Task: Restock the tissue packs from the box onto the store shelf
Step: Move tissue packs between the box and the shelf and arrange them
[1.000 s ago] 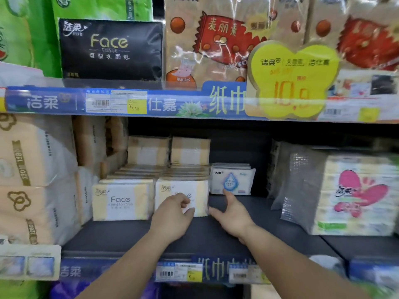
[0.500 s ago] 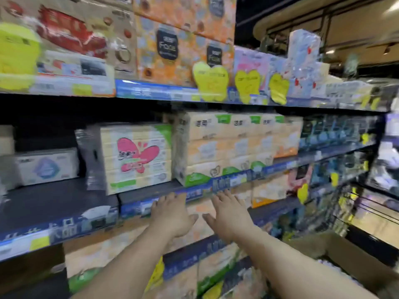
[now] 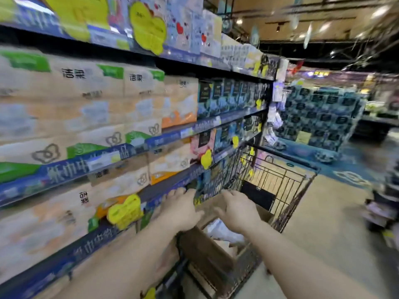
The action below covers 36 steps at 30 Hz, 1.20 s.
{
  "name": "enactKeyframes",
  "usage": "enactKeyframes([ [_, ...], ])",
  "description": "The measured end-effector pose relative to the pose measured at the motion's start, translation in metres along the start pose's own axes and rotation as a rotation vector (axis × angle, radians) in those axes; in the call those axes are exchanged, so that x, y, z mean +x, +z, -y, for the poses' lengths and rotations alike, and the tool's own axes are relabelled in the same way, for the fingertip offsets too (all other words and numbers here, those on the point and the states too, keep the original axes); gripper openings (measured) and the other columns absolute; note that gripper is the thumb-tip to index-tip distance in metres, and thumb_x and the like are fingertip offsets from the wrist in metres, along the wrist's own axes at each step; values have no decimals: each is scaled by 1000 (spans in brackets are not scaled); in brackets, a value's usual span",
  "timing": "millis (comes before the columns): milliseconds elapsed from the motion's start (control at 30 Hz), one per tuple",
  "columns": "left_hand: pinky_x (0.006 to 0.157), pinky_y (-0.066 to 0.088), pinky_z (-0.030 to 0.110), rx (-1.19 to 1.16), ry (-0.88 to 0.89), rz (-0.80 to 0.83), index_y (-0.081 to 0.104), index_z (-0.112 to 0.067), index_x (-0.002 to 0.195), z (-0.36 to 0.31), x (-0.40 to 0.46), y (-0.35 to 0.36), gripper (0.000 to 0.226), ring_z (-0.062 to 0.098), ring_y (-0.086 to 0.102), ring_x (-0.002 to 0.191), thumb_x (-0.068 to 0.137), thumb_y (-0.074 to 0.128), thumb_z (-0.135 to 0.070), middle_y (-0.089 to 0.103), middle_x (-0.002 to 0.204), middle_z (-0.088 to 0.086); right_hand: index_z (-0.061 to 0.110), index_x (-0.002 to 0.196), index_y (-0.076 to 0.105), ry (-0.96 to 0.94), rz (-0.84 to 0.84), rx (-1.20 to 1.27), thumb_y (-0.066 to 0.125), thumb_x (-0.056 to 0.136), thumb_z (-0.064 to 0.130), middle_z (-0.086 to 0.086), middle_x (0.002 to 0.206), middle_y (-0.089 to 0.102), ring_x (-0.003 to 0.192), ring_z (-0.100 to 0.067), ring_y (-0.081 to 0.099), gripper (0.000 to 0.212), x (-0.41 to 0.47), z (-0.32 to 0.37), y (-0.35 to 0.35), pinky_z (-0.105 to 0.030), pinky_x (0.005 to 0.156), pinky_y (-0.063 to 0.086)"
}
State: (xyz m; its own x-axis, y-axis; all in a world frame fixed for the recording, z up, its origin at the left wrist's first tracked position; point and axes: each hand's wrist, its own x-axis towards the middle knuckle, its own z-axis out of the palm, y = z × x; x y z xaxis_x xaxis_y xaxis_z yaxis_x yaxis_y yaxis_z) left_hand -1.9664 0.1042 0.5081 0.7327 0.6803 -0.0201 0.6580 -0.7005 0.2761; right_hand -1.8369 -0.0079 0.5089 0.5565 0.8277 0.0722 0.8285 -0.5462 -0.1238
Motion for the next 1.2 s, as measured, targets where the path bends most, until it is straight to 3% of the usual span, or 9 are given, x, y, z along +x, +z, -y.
enactKeyframes([
  [267, 113, 26, 43, -100, 34, 184, 19, -26, 151, -11, 171, 45, 76, 32, 22, 142, 89, 52, -56, 22, 156, 6, 24, 147, 30, 193, 121, 18, 52, 91, 37, -7, 146, 41, 130, -30, 43, 61, 139, -102, 24, -44, 104, 43],
  [467, 108, 36, 42, -182, -19, 342, 23, -23, 150, -2, 248, 95, 74, 30, 38, 134, 89, 55, -52, 31, 152, 8, 21, 141, 36, 177, 303, 20, 59, 86, 25, -10, 133, 51, 114, -30, 54, 59, 218, -144, 84, -40, 91, 51],
  [633, 102, 41, 34, -362, -187, 423, 29, -24, 146, 11, 284, 145, 64, 27, 44, 130, 91, 57, -43, 35, 149, 7, 18, 147, 28, 190, 441, 31, 48, 95, 28, -9, 142, 45, 124, -29, 49, 58, 273, -179, 141, -37, 100, 45],
  [733, 106, 37, 31, -448, -336, 449, 26, -19, 149, 7, 303, 187, 69, 25, 39, 135, 92, 56, -45, 32, 153, 6, 16, 143, 34, 150, 547, 48, 45, 94, 37, -10, 137, 50, 119, -29, 53, 54, 311, -208, 184, -34, 93, 44],
  [900, 109, 36, 39, -567, -622, 454, 36, -20, 143, -13, 338, 283, 75, 26, 46, 129, 81, 59, -54, 44, 144, 4, 16, 141, 36, -17, 733, 19, 42, 96, 43, -6, 136, 51, 119, -24, 53, 53, 386, -264, 264, -29, 92, 41],
  [1000, 88, 47, 26, -624, -750, 488, 36, -21, 142, -27, 366, 337, 65, 23, 57, 111, 86, 62, -42, 52, 137, 5, 13, 143, 37, -46, 808, 79, 37, 88, 56, -10, 136, 51, 122, -26, 51, 70, 422, -290, 316, -25, 84, 37],
  [1067, 73, 51, 23, -682, -836, 497, 41, -20, 136, -29, 385, 374, 58, 16, 60, 93, 85, 65, -36, 58, 129, 3, 14, 138, 44, -109, 805, 121, 47, 93, 43, -12, 130, 53, 118, -29, 53, 54, 440, -302, 349, -28, 87, 42],
  [1100, 74, 53, 26, -687, -859, 474, 44, -19, 133, -29, 393, 391, 58, 15, 60, 91, 82, 66, -37, 60, 125, 2, 15, 137, 44, -146, 804, 131, 49, 94, 37, -11, 127, 54, 114, -29, 54, 48, 449, -307, 366, -32, 89, 46],
  [1200, 81, 46, 26, -749, -950, 358, 40, -12, 136, -28, 411, 426, 58, 20, 58, 102, 87, 66, -27, 54, 127, 6, 25, 145, 33, -234, 833, 105, 49, 95, 34, -9, 128, 50, 108, -29, 53, 53, 467, -312, 409, -34, 87, 47],
])
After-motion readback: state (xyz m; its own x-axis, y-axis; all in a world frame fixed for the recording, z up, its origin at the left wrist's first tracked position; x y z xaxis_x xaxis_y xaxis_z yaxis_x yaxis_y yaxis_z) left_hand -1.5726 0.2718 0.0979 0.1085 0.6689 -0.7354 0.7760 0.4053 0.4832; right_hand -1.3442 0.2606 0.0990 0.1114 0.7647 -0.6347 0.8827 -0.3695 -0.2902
